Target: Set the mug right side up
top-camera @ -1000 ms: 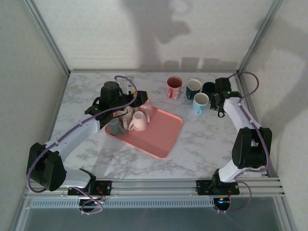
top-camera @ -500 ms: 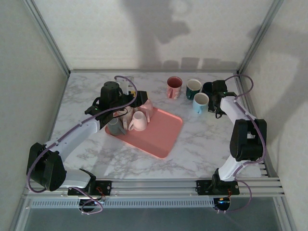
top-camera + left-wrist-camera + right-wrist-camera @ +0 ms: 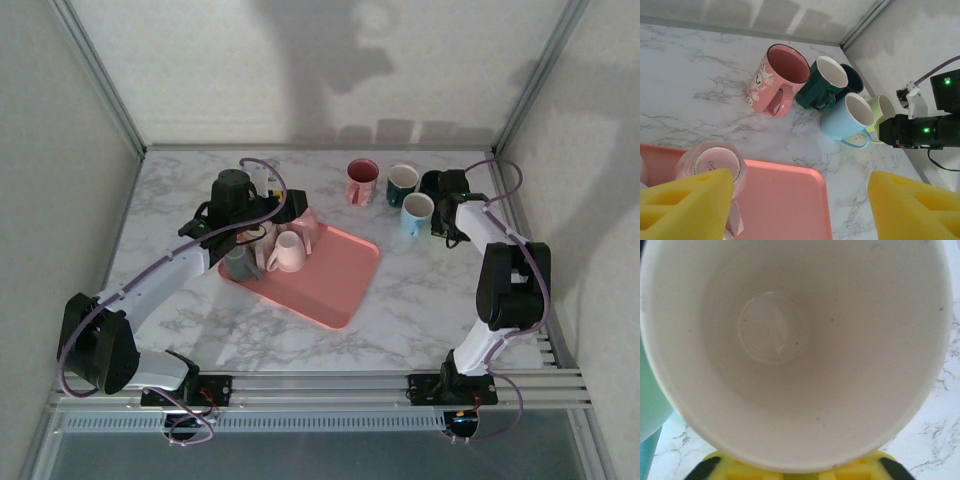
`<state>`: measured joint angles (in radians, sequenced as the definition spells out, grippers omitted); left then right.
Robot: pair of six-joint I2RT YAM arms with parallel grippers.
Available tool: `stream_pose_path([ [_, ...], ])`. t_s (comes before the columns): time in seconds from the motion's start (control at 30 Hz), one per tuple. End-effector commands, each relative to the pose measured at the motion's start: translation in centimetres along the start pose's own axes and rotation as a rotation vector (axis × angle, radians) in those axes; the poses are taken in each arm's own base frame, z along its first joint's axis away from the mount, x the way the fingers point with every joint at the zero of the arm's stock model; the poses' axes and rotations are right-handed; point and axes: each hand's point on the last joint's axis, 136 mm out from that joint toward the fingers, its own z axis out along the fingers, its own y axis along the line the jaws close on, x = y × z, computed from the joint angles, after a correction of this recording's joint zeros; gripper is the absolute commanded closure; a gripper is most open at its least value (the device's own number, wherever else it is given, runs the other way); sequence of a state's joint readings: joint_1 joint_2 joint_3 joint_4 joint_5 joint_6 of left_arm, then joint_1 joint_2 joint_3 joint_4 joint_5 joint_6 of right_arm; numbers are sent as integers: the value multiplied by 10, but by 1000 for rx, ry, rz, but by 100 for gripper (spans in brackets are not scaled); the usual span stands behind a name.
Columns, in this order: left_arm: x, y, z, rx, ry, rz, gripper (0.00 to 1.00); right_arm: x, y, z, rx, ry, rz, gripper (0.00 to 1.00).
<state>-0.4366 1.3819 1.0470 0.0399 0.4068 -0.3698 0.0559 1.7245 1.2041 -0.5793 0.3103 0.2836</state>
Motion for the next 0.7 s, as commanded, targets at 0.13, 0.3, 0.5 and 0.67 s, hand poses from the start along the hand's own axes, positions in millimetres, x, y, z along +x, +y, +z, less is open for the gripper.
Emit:
stream_pose_path([
  [0.13, -2, 7, -3, -24, -14, -7, 29, -10, -4, -17, -9, -68, 55, 69],
  [0.3, -2, 9, -11, -52, -13, 13, 28, -6, -7, -45, -61, -99, 81, 60],
  [0.5, -1, 15, -25, -106, -2, 15, 28, 5, 6, -94, -249, -139, 47, 52],
  [0.67, 5, 23, -37, -180, 37, -6, 28, 17, 46, -144, -549, -147, -61, 50],
])
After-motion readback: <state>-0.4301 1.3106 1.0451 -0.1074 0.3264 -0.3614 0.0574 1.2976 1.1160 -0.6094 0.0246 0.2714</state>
